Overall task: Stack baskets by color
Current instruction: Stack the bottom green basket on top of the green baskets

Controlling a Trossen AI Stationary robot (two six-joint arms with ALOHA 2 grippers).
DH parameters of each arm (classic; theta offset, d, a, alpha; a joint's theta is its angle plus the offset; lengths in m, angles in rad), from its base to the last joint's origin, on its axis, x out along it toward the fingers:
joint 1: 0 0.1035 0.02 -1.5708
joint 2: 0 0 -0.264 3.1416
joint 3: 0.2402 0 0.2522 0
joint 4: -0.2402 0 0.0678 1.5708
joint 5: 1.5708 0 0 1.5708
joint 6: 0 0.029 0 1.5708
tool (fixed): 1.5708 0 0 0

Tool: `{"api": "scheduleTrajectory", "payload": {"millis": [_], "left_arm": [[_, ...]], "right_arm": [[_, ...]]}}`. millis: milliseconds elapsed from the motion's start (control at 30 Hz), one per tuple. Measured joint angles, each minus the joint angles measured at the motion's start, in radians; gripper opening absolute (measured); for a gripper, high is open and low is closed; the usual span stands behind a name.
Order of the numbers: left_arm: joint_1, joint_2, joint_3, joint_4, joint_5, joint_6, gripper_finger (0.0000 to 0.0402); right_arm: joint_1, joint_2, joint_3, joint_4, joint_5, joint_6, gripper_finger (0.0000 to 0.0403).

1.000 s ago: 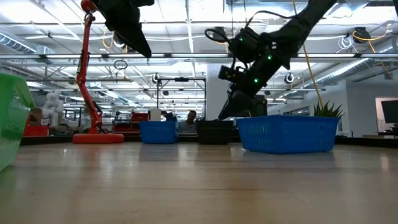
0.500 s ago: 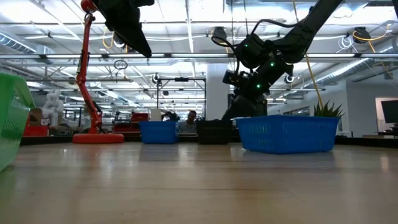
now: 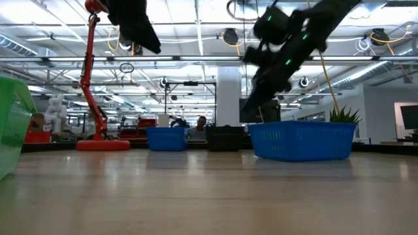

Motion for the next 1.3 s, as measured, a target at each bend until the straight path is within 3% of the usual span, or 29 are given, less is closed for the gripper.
{"api": "scheduleTrajectory", "payload": {"millis": [100, 200, 467, 667, 900, 1033, 1167, 1300], "left_arm": [[-0.066, 0.000, 0.001, 0.016, 0.001, -0.015, 0.0159], [-0.135, 0.001, 0.022, 0.019, -0.004, -0.047, 0.0159], [-0.399, 0.057, 0.030, 0.077, -0.063, -0.258, 0.0159], [-0.574, 0.198, 0.116, 0.051, -0.089, -0.439, 0.0158], [-0.657, 0.424, 0.353, -0.131, -0.085, -0.564, 0.0158], [-0.681, 0.527, 0.472, -0.256, -0.012, -0.677, 0.0158], [-0.722, 0.587, 0.499, -0.231, 0.100, -0.716, 0.0159], [-0.765, 0.634, 0.497, -0.179, 0.122, -0.795, 0.0159]], "right_arm": [[0.086, -0.104, 0.000, -0.153, -0.021, 0.097, 0.0000], [0.193, -0.204, -0.024, -0.212, 0.032, 0.192, 0.0000], [0.429, -0.386, -0.172, -0.163, 0.180, 0.414, 0.0000], [0.604, -0.381, -0.277, -0.059, 0.292, 0.462, 0.0000], [0.645, -0.370, -0.296, 0.015, 0.354, 0.441, 0.0000], [0.645, -0.370, -0.296, 0.030, 0.350, 0.434, 0.0000], [0.645, -0.370, -0.296, 0.045, 0.345, 0.426, 0.0000], [0.646, -0.370, -0.296, 0.052, 0.341, 0.410, 0.0000]]}}
